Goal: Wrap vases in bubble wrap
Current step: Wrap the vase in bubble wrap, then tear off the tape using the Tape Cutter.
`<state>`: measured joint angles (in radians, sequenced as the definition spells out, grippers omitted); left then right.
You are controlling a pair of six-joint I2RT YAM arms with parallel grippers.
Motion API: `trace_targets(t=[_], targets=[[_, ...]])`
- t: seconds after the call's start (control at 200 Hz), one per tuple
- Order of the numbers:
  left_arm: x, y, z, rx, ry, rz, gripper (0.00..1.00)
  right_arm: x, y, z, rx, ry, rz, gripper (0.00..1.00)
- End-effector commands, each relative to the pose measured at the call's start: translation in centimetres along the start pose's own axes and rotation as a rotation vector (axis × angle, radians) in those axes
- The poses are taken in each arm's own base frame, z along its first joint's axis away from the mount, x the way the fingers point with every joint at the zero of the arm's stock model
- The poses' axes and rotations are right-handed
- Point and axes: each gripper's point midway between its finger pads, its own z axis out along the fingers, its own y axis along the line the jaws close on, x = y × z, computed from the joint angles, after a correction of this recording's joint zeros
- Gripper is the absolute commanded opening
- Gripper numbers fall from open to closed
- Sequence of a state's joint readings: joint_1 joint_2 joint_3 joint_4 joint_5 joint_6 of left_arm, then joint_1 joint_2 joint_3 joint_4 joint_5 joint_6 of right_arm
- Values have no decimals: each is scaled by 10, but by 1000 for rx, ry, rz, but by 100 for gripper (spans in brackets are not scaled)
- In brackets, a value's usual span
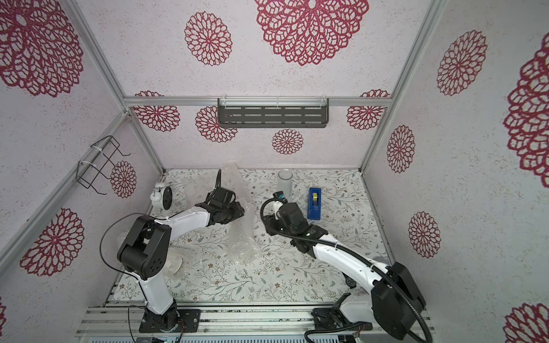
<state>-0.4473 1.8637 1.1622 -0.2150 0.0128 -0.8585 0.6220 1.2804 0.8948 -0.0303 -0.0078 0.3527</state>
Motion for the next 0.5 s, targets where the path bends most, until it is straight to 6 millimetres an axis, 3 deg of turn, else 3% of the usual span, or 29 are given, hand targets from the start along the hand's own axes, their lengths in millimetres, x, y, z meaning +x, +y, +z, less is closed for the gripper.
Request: trace_targets(t=[0.0,0.12,0.26,0.335,0.495], targets=[[49,40,16,-130,149,17,37,-8,-52,-6,40,64,29,55],[50,38,17,-122,154,19,37,-15,-119,1,64,105,190,53],[52,36,19,-122,160,24,37,-6,-181,10,90,148,314,49],[53,36,19,-120,162,25,37,-1,-205,12,97,156,353,49],[53,36,18,-127,163,30,37,5,-234,22,38,179,415,46]])
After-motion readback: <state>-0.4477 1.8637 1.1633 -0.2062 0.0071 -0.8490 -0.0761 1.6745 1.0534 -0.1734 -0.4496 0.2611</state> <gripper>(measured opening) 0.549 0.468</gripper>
